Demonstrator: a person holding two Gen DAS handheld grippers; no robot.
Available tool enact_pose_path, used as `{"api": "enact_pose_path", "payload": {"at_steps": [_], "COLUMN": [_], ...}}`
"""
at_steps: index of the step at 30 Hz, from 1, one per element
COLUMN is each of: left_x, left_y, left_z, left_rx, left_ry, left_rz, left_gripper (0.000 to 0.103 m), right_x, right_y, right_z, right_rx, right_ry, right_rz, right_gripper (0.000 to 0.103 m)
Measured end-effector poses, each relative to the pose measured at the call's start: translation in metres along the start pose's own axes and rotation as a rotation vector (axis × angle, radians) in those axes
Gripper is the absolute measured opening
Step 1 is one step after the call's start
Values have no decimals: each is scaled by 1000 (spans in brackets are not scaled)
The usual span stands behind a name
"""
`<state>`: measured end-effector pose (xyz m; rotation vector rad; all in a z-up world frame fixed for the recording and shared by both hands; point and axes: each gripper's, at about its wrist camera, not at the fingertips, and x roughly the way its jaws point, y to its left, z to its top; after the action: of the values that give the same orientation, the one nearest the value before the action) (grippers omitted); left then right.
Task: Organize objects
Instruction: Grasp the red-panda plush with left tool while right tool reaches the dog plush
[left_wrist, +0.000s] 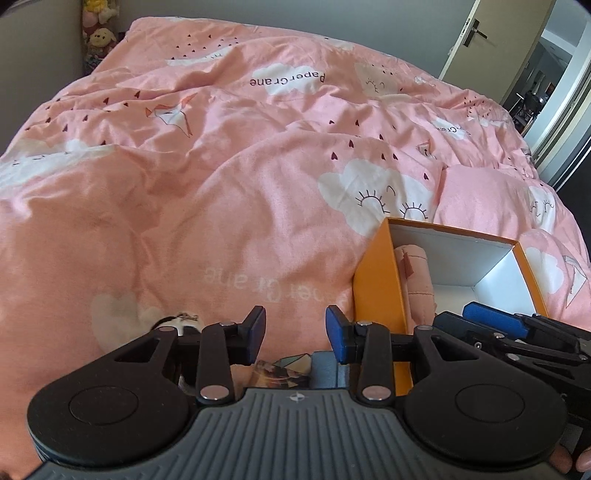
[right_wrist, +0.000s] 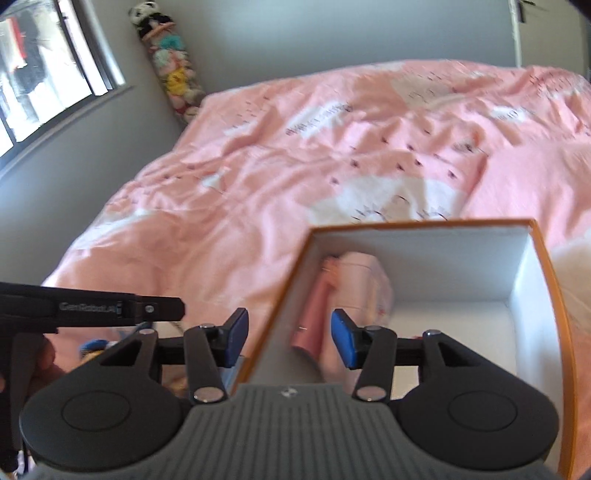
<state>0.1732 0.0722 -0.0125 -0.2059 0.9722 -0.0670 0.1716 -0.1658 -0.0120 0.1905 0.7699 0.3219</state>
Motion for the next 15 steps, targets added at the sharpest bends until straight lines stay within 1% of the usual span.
{"api": "enact_pose_path", "payload": {"at_steps": [2,4,5,6,9,13,14,15], "left_x": [-11,-19,-23,-26,-35,-48,-50,-51], "left_y": [9,20,26,30,44,65,66,66], "left_z": [-2,-6,-9,-13,-26,-50,-56,-61], "left_rx": [-13,-39,-50,-57,-96,-210,-222,-227], "left_ry": [3,29,35,37,51,68,69,72], "left_rz": [22,34,43,58,109,143,150,158], "left_gripper": [45,45,45,45,45,47,52,54], "right_x": [-4,-2,0,3,16,27,29,31], "right_y": [16,31,38,45,65,87,91,94], "right_z": [0,-3,-5,-7,-16,-26,-29,-32], "right_rx": [-32,-60,-75,-89,-126,-183,-194,-203], "right_ry": [0,14,26,39,84,132,142,150], "right_rz": [51,95,111,123,154,169,169,171], "right_gripper": [51,51,50,45,34,33,33,33]}}
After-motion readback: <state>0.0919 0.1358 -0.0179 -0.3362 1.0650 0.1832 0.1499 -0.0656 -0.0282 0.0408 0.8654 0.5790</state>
